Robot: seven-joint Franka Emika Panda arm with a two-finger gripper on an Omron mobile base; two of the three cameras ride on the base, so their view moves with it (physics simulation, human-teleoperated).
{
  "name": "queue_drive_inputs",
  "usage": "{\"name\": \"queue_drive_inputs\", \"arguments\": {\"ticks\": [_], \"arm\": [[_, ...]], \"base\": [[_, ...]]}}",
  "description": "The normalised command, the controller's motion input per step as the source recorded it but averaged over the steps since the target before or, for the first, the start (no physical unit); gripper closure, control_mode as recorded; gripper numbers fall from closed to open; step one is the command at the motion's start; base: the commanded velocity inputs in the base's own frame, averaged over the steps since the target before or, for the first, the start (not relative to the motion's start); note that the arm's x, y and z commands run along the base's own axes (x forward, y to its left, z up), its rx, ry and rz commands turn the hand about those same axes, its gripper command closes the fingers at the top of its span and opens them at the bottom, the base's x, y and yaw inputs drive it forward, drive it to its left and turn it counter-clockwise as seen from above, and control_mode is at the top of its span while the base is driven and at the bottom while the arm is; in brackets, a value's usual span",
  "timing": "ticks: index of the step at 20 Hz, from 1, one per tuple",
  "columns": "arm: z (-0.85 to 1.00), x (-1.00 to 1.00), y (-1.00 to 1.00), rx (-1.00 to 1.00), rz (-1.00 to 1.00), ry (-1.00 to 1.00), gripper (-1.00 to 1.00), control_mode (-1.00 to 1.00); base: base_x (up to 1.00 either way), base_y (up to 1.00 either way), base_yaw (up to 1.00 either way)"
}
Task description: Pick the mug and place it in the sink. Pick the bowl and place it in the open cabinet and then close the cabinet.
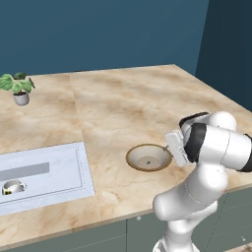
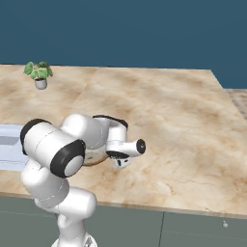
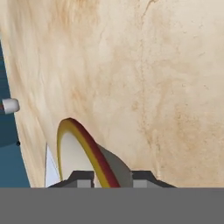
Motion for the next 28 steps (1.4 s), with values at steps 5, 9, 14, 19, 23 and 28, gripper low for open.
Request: {"name": "queue_drive_inputs", "arguments": {"ticks": [5, 9, 14, 19, 23, 28], "arm": [[0.70, -0.09, -0.30, 0.01, -0.09, -0.04, 1.00, -1.00], [0.99, 0.03, -0.43, 0.00, -0.10, 0.00, 1.00, -1.00], [0.94, 0.09, -0.25, 0.00, -0.14, 0.00, 1.00, -1.00], [0.42, 0.00, 0.16, 0.00, -0.36, 0.00, 1.00, -1.00], [0.30, 0.00, 0.03, -0.01, -0.45, 0.00, 1.00, -1.00], [0.22, 0.00, 0.26, -0.02, -0.51, 0.00, 1.00, -1.00]], "base": [[0.00, 0.00, 0.00], [0.00, 0.00, 0.00], [0.00, 0.00, 0.00], [0.00, 0.00, 0.00], [0.00, 0.00, 0.00], [0.00, 0.00, 0.00]]}}
